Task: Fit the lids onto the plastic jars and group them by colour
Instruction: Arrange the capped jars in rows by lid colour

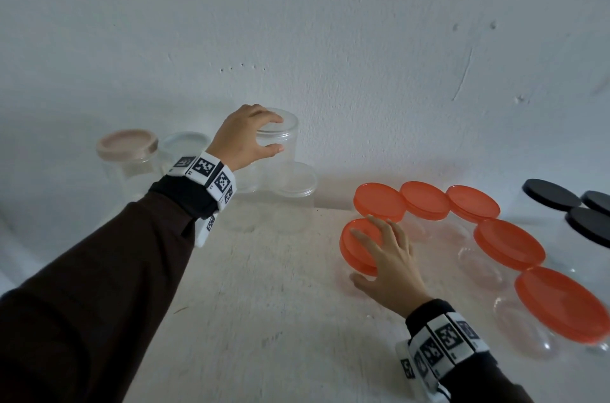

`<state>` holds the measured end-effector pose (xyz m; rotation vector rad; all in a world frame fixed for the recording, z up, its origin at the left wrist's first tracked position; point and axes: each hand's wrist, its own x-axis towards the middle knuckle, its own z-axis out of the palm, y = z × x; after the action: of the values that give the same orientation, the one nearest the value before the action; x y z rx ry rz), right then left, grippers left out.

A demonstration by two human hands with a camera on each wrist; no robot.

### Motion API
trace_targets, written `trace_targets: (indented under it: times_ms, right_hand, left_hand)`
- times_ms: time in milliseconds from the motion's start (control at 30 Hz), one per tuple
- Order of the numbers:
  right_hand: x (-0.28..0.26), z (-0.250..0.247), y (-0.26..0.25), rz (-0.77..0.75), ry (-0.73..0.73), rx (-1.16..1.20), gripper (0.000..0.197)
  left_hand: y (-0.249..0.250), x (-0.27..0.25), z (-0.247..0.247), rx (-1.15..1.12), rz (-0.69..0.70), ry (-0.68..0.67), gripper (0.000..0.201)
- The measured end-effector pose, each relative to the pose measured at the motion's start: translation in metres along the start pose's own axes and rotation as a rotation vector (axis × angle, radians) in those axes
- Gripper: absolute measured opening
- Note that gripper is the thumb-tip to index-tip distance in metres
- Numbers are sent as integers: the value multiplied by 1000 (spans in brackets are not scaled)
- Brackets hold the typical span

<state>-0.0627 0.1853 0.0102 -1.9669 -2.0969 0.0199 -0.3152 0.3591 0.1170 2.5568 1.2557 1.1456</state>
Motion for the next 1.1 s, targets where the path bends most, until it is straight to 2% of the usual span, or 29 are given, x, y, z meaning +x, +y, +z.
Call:
trace_targets:
  times_ms: [167, 267, 367, 467, 567, 667, 733, 800, 867, 933, 1100]
  right_hand:
    - [1, 3, -9, 5, 6, 19, 73]
    - [7, 7, -16, -73, -27, 135, 72]
    - [12, 8, -29, -179, -32, 229, 62]
    - [16, 10, -40, -267, -55, 255, 59]
    - [19, 6, -44, -309, -113, 236, 64]
    - [26, -9, -38, -255, -101, 348, 59]
    - [35, -16, -24, -183, 46, 371, 49]
    - [48, -18, -4, -53, 158, 298, 43]
    - [59, -18, 16, 111, 140, 204, 43]
    - [66, -14, 32, 197, 89, 163, 41]
    - [76, -5, 39, 151, 68, 195, 37]
  left_hand:
    - [-6, 1, 4, -35, -3, 27, 47]
    - [-10, 1, 8, -58, -13, 45, 47]
    - [-11, 1, 11, -85, -12, 57, 48]
    - [-12, 1, 11, -110, -19, 64, 47]
    - [-12, 0, 11, -125, -14, 72, 46]
    - [-13, -1, 12, -137, -12, 70, 47]
    - [-13, -1, 12, -146, -10, 67, 50]
    - [-12, -2, 12, -154, -10, 69, 53]
    - [-12, -2, 12, -160, -4, 67, 52]
    - [-13, -2, 13, -155, 6, 68, 52]
    - [-15, -1, 14, -170, 25, 77, 64]
